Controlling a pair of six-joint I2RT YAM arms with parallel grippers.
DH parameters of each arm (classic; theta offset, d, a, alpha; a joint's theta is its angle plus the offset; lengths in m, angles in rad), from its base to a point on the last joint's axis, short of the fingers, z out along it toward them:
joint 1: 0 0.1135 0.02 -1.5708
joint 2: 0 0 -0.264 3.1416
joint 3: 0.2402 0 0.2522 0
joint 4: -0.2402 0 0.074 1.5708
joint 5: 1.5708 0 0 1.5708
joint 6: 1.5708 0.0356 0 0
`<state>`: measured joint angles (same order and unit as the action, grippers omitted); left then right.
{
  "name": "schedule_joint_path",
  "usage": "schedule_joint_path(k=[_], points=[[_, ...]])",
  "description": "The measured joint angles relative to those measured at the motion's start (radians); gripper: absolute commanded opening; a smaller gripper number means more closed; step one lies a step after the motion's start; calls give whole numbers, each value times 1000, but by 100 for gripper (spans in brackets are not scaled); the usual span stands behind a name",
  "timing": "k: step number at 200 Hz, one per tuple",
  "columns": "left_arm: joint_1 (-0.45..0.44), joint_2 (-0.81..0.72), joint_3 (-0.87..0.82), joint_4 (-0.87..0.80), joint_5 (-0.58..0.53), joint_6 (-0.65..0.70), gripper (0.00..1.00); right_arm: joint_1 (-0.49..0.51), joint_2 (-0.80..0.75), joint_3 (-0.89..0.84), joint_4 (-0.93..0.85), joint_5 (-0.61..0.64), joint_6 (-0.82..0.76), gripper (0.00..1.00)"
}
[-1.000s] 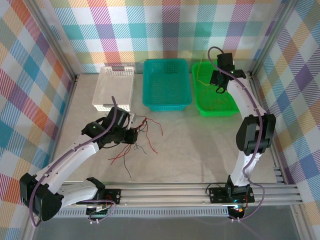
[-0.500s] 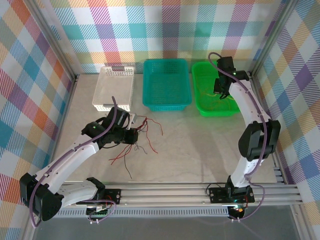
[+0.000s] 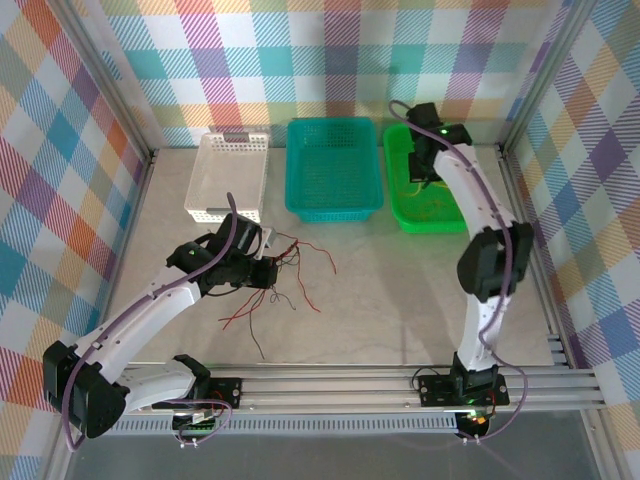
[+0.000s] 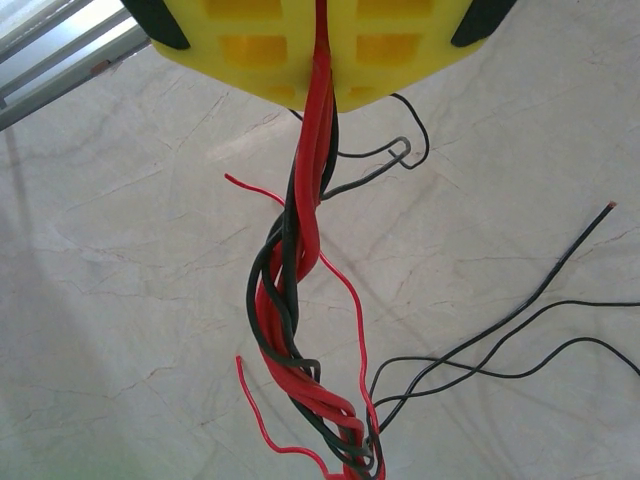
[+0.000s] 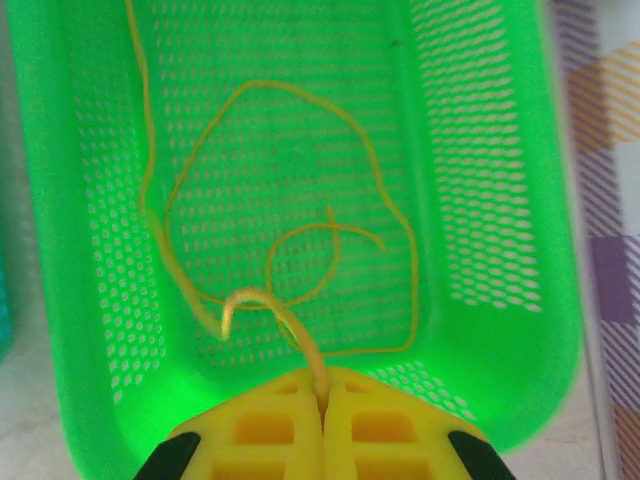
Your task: Untangle the cables
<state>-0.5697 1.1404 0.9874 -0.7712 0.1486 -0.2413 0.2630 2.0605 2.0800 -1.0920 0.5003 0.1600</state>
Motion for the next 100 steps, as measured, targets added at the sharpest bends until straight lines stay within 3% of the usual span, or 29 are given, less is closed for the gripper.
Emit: schedule_joint_path(k=[44,100], points=[[-5,0,0,0,0,0,0,16,254,194,-80,-53,-28,0],[-5,3,0,0,0,0,0,11,369,377,-120,-101,-58,0]])
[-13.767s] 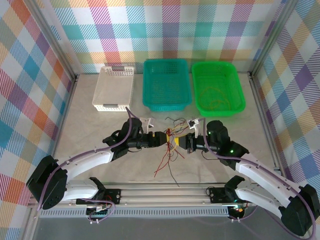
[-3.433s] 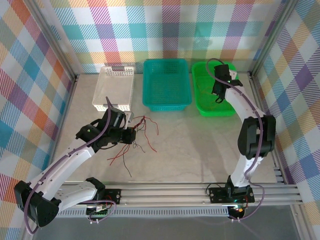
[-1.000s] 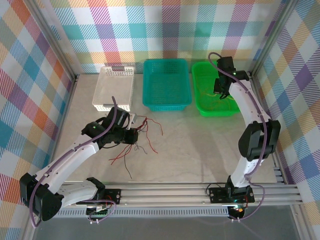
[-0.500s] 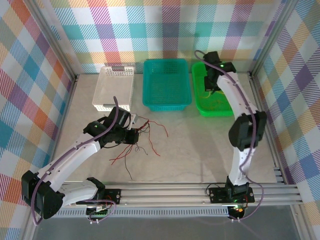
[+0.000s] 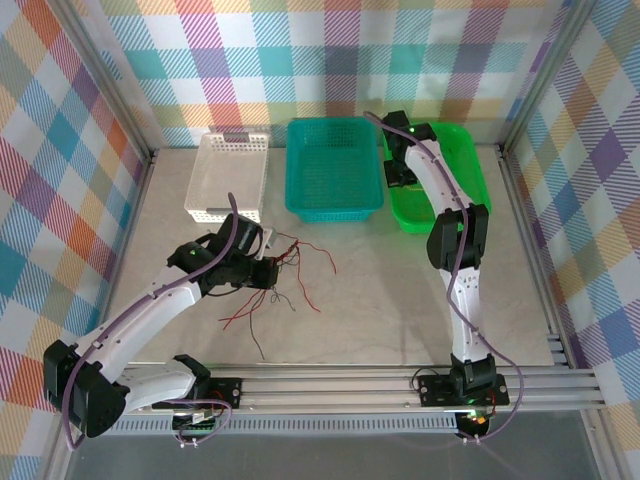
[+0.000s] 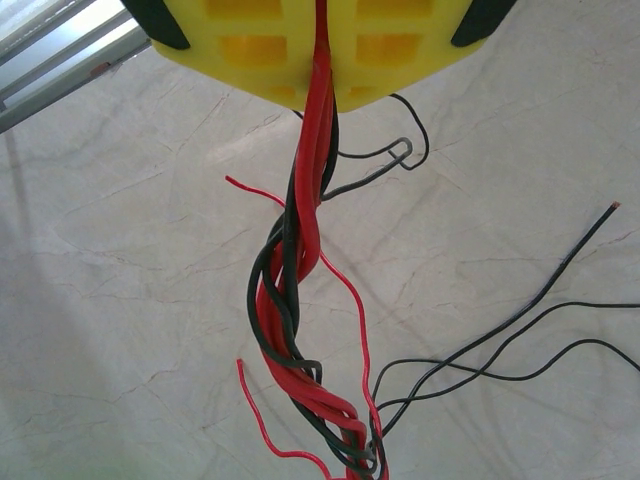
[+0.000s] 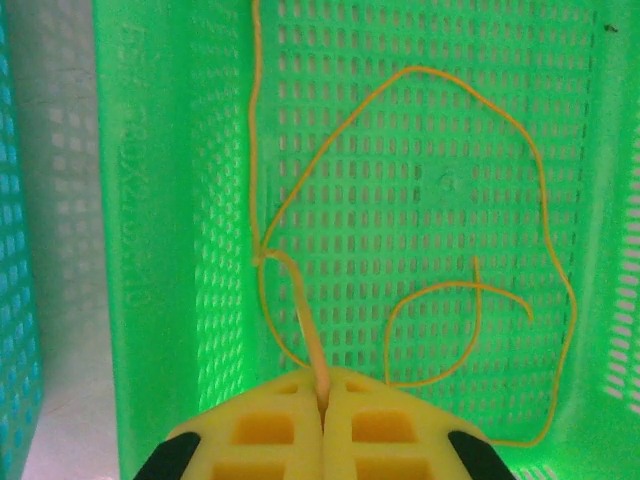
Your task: Untangle the cables
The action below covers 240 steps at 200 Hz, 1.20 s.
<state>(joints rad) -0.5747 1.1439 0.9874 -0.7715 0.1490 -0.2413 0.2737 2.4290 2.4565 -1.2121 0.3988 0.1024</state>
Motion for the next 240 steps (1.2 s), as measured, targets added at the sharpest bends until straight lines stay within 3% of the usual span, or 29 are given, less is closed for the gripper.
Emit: schedule_joint_path(k=[77,102,133,212,240], points=[[0,9,0,0,0,3,0,-59,125,11,-20,-87,-6,0],[0,10,0,0,0,3,0,-72,108,-6,-8,-97,-7,26],[0,13,0,0,0,4,0,-69,61,-18,-8,-114,6,48],[0,13,0,0,9,4,0,-66,-220,-81,21,-98,44,67],[0,13,0,0,53,3,0,-63,-433,-272,113,-245,71,73]])
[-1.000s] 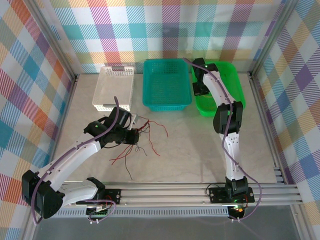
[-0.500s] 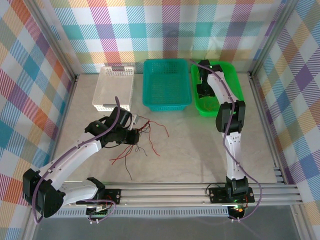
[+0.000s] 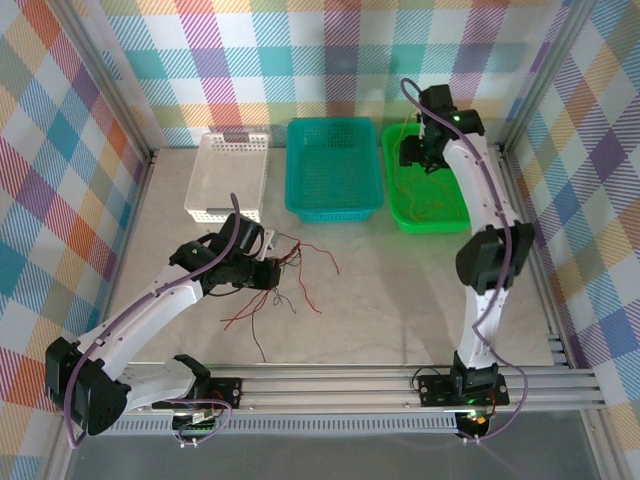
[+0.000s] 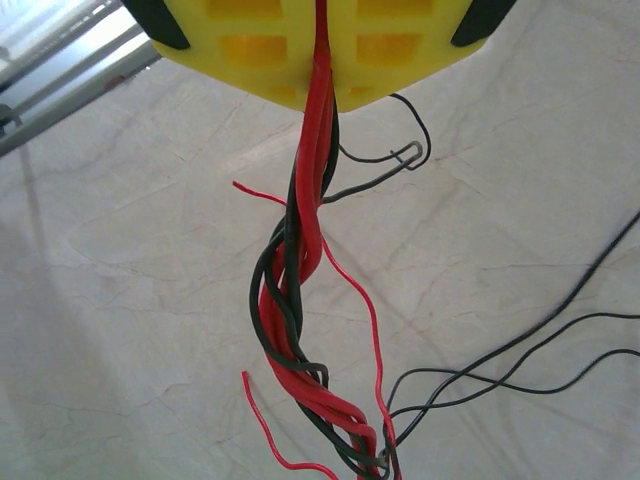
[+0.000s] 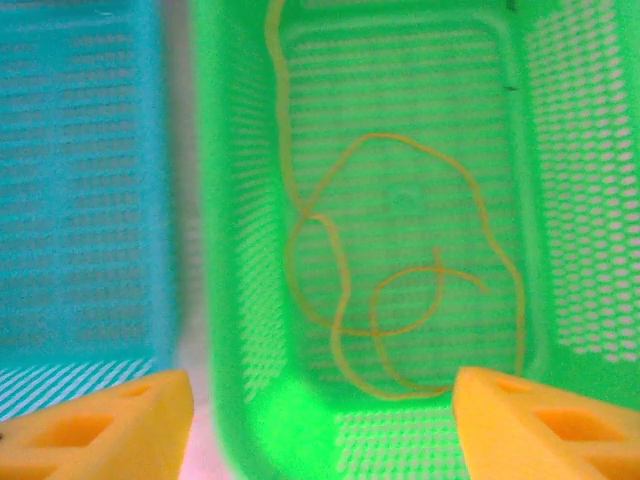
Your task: Untangle the cables
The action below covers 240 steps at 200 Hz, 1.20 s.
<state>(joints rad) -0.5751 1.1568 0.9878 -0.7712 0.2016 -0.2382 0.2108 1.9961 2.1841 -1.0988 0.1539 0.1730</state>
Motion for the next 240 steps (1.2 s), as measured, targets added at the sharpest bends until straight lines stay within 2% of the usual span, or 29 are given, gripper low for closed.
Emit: schedule_joint_path(k=[27,56,89,123,155,201,240], points=[[-1,0,5,1,54,-10,0,39,-279,-384,188,-306,44,75],[-9,-12,8,20,98,-58,0,129,-475,-796,468,-627,151,75],[-25,-19,2,61,121,-156,0,263,-584,-1151,729,-796,244,70],[-60,-30,-70,196,149,-287,0,401,-673,-1340,967,-830,298,68],[-102,-6,-104,285,167,-365,0,468,-702,-1418,1160,-799,322,64],[-132,-7,-117,341,160,-423,0,519,-670,-1435,1279,-712,325,59],[-130,-15,-151,345,120,-459,0,549,-629,-1435,1305,-667,319,57]])
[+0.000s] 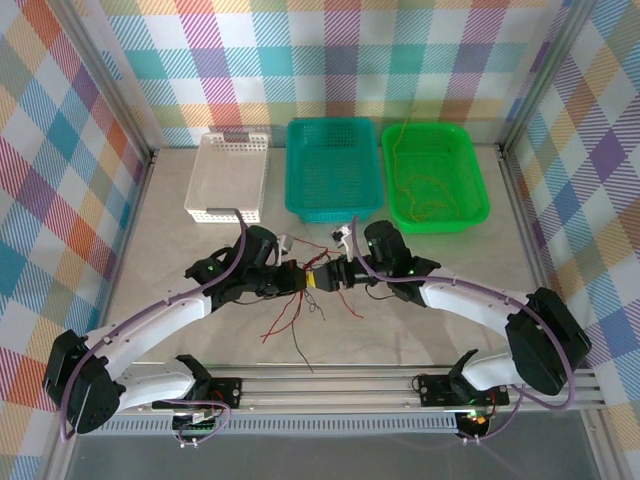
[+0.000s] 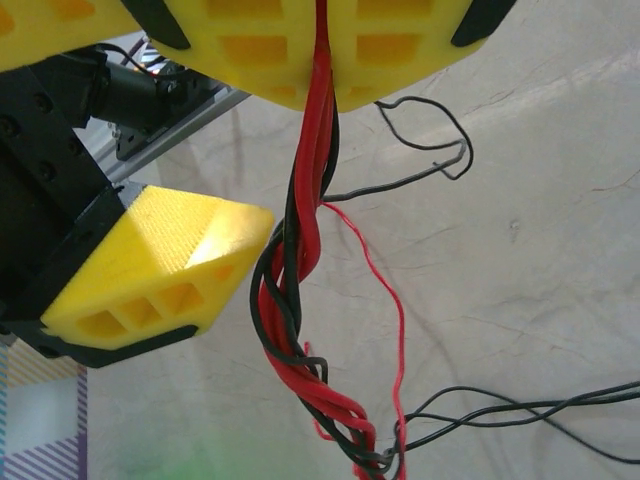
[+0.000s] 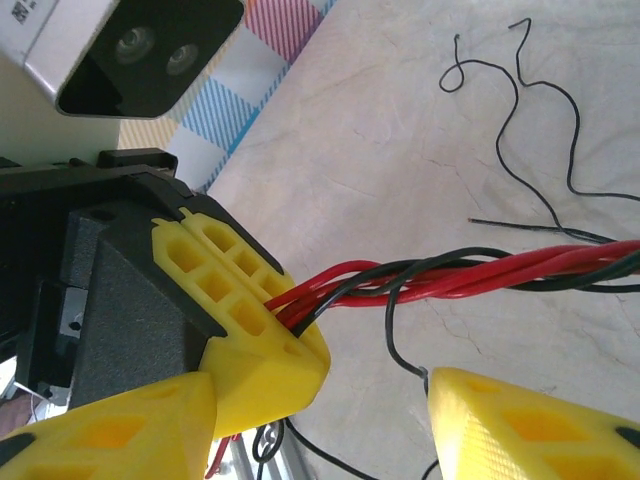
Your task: Untangle the cables
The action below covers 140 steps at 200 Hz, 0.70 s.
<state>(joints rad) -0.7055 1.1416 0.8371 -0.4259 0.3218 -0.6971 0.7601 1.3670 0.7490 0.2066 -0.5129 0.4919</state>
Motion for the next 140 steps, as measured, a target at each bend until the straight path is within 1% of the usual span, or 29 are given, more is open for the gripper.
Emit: schedule_joint_path(k=[12,56,80,97,140], points=[[0,-5,-8,0,-6,-10,0,6,3,0,3,13,-5,54],[-5,-69,-18,23,-3,-45,0,16,3,0,13,72,-18,53],[-9,-137,-56,114,15,-98,0,16,-3,-7,18,100,-19,53],[-11,-173,-94,179,25,-137,0,17,-36,-31,19,114,-24,54],[-13,-182,-164,296,53,-222,0,21,-56,-42,46,119,-24,53]])
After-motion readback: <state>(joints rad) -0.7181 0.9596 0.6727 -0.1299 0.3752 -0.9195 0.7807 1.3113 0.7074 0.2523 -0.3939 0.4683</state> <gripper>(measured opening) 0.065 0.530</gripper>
